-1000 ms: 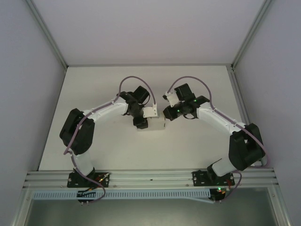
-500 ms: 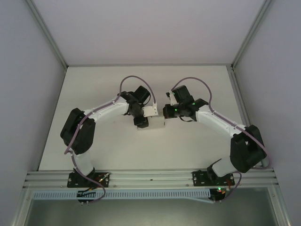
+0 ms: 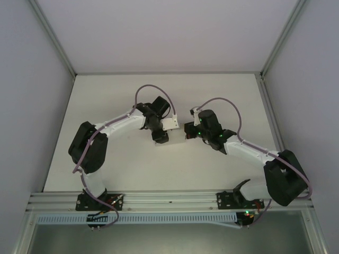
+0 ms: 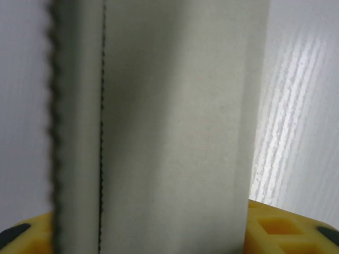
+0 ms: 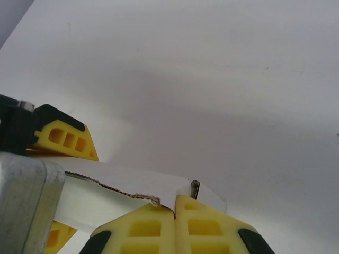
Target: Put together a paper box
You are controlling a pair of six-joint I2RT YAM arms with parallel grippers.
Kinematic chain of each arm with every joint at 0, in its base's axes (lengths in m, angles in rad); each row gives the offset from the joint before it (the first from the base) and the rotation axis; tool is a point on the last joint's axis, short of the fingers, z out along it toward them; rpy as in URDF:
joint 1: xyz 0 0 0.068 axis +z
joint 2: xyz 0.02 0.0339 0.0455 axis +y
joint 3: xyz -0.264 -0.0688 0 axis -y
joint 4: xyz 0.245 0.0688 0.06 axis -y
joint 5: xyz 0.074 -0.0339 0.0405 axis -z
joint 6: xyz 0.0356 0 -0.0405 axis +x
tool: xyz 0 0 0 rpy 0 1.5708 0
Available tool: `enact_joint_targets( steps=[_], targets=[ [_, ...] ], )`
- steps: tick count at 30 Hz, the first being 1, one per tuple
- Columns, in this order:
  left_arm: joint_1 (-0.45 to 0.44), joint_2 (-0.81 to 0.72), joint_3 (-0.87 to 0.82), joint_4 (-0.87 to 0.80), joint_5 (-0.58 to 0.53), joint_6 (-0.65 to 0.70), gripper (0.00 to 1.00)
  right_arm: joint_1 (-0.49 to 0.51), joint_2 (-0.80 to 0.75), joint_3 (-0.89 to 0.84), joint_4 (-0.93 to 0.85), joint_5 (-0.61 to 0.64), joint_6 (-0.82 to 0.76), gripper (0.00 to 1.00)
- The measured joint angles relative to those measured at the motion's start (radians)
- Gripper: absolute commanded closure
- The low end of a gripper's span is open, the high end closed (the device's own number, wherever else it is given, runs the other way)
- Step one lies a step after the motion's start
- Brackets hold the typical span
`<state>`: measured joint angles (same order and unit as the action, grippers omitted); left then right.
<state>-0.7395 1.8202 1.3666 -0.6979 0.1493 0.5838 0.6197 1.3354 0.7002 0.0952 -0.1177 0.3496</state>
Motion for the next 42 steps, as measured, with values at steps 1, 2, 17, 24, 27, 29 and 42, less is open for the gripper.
enact_joint_targets(
  steps=[1,2,17,24,27,29,42],
  targets=[
    [0.000,0.000,0.000,0.010,-0.001,-0.006,0.26,0.004,0.000,-0.008,0.015,0.014,-0.003,1.00],
    [0.000,0.000,0.001,0.021,0.000,-0.010,0.18,0.010,0.000,-0.014,0.027,0.031,-0.006,1.00],
    [0.020,-0.300,-0.158,0.112,-0.133,-0.211,0.21,0.089,0.000,0.014,-0.032,0.179,-0.008,1.00],
    [0.059,-0.341,-0.224,0.109,-0.162,-0.297,0.45,0.090,0.000,0.032,-0.069,0.178,-0.010,1.00],
    [0.076,-0.314,-0.220,0.111,-0.161,-0.315,0.65,0.090,0.000,0.033,-0.071,0.178,-0.010,0.99],
    [0.082,-0.289,-0.213,0.109,-0.160,-0.320,0.78,0.090,0.000,0.035,-0.076,0.178,-0.010,0.99],
    [0.083,-0.277,-0.193,0.099,-0.138,-0.369,0.77,0.095,0.002,0.069,-0.149,0.194,-0.010,0.99]
  ],
)
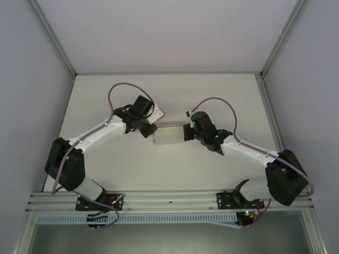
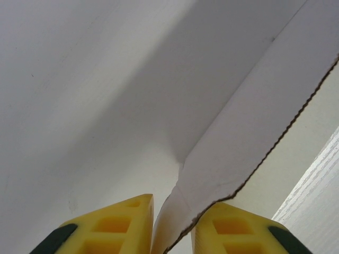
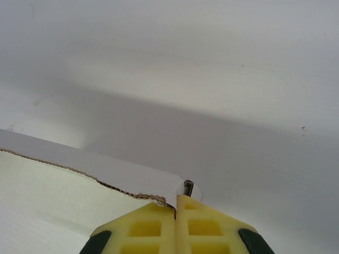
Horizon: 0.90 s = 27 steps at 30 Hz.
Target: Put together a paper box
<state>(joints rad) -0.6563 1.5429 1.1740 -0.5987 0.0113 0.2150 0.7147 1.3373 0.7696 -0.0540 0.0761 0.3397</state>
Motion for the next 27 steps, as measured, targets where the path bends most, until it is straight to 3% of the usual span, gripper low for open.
enact_joint_targets(
  steps=[10,14,20,27],
  targets=[
    [-0.018,-0.012,0.002,0.000,0.016,-0.034,0.73,0.006,0.003,0.016,-0.032,0.011,0.000,0.99],
    [-0.024,-0.030,0.002,0.000,0.019,-0.050,0.80,0.006,0.003,0.020,-0.039,0.012,0.000,0.99],
    [-0.027,-0.031,0.002,-0.009,0.016,-0.089,0.99,0.011,0.003,0.027,-0.056,0.013,0.000,0.99],
    [-0.033,-0.027,0.019,-0.026,0.019,-0.262,1.00,0.049,0.003,0.037,-0.085,0.086,0.010,1.00]
  ],
)
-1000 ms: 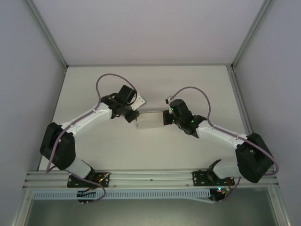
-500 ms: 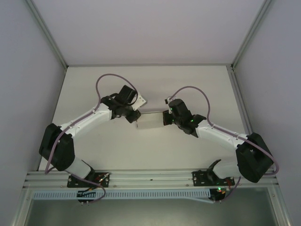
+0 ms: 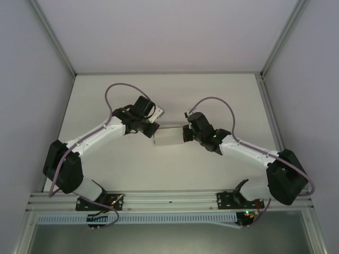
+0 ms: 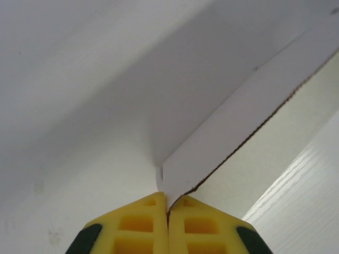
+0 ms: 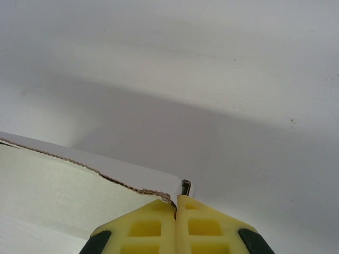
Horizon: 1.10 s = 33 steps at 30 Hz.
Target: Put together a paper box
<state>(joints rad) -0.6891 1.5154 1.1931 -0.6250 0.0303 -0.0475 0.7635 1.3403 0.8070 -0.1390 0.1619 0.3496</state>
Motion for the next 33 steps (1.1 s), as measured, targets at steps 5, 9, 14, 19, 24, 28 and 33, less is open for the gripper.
enact_joint_targets(
  steps=[5,9,14,19,24,28,33],
  targets=[
    [0.000,0.023,0.021,-0.016,0.032,-0.203,1.00,0.031,0.001,0.007,-0.025,0.075,0.068,1.00],
    [0.000,0.022,0.001,0.001,0.053,-0.333,1.00,0.043,0.001,0.004,-0.022,0.103,0.128,1.00],
    [0.001,0.019,-0.012,0.031,0.061,-0.439,1.00,0.048,-0.002,-0.005,-0.008,0.120,0.176,1.00],
    [0.000,0.008,-0.045,0.087,0.063,-0.472,1.00,0.050,-0.013,-0.026,0.013,0.132,0.186,1.00],
    [-0.026,-0.044,-0.132,0.176,0.025,-0.441,1.00,0.055,-0.035,-0.072,0.073,0.135,0.182,1.00],
    [-0.076,-0.078,-0.208,0.267,-0.067,-0.404,1.00,0.058,-0.060,-0.143,0.176,0.138,0.155,1.00],
    [-0.158,-0.123,-0.325,0.410,-0.200,-0.387,1.00,0.066,-0.110,-0.285,0.372,0.146,0.090,1.00]
  ],
)
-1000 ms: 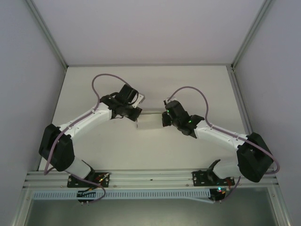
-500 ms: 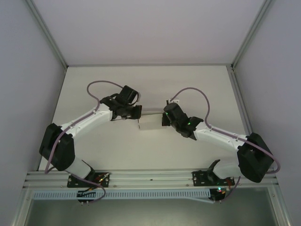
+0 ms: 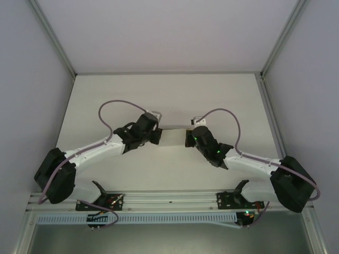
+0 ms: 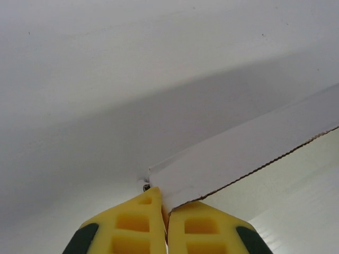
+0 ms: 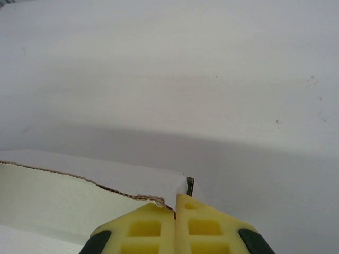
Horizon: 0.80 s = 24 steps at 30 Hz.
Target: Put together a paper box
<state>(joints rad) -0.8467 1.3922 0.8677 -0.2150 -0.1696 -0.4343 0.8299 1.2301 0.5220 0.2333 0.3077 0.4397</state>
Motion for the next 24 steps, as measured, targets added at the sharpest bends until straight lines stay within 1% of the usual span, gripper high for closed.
enact_joint_targets(
  steps=[4,6,7,9,10,13,15,18,20,22,24],
  targets=[
    [-0.035,-0.039,-0.084,0.110,-0.045,-0.001,1.00,0.003,-0.032,-0.102,0.150,-0.008,-0.048,0.99],
    [-0.042,-0.045,-0.103,0.138,-0.053,-0.001,1.00,0.003,-0.043,-0.135,0.200,-0.013,-0.066,0.98],
    [-0.044,-0.047,-0.107,0.148,-0.056,-0.001,0.97,0.004,-0.045,-0.146,0.217,-0.014,-0.072,0.97],
    [-0.045,-0.047,-0.111,0.159,-0.060,-0.001,0.97,0.004,-0.047,-0.157,0.238,-0.014,-0.076,0.95],
    [-0.045,-0.047,-0.111,0.159,-0.061,-0.001,0.93,0.004,-0.047,-0.158,0.238,-0.013,-0.076,0.92],
    [-0.047,-0.042,-0.102,0.129,-0.050,-0.011,0.74,0.005,-0.055,-0.147,0.203,-0.013,-0.074,0.82],
    [-0.053,-0.036,-0.085,0.105,-0.037,-0.013,0.73,0.009,-0.065,-0.123,0.137,-0.011,-0.067,0.73],
    [-0.060,-0.033,-0.055,0.048,-0.019,-0.012,0.67,0.016,-0.071,-0.078,0.031,-0.016,-0.044,0.65],
    [-0.061,-0.032,-0.035,0.011,-0.001,-0.013,0.57,0.018,-0.071,-0.041,-0.041,-0.021,-0.032,0.60],
    [-0.068,-0.031,-0.017,-0.025,0.016,-0.011,0.40,0.022,-0.071,-0.008,-0.107,-0.031,-0.021,0.54],
    [-0.074,-0.027,0.005,-0.068,0.025,-0.010,0.30,0.026,-0.071,0.023,-0.164,-0.036,-0.012,0.48]
  ],
)
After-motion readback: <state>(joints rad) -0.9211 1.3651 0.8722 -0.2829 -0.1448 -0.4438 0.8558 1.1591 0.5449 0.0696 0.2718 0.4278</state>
